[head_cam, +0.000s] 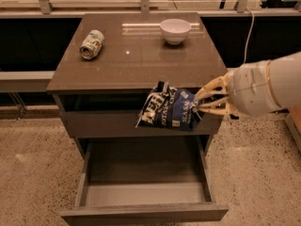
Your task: Pick blue chip bag from middle drawer and place on counter
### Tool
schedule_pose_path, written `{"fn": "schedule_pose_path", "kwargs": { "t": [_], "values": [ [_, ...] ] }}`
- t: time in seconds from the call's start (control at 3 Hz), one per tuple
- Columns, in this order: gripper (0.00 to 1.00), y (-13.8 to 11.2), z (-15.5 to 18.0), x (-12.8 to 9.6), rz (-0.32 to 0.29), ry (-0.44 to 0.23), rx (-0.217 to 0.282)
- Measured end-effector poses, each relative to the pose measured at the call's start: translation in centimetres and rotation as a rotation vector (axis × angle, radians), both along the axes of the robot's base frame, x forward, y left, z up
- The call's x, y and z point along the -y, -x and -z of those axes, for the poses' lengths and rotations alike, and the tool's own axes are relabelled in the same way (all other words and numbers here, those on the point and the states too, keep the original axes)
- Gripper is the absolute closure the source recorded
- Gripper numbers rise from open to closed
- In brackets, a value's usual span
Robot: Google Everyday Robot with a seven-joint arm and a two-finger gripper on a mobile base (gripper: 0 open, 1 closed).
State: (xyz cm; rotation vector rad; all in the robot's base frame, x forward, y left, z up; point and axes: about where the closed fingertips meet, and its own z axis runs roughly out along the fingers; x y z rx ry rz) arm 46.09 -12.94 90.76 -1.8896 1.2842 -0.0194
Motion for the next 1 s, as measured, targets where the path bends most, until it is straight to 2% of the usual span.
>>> {"fn": "schedule_pose_path", "kwargs": {
  "t": [0.33,0.67,1.0],
  "values": [
    [1.0,-2.9,-3.2,1.0,0.022,0.001,-0.012],
    [1.0,-9.9,-5.1,0.6,0.062,-0.03,-0.06],
    [1.0,-15.3,-5.5,-0.3,0.104,-0.073,-0.079]
  ]
}}
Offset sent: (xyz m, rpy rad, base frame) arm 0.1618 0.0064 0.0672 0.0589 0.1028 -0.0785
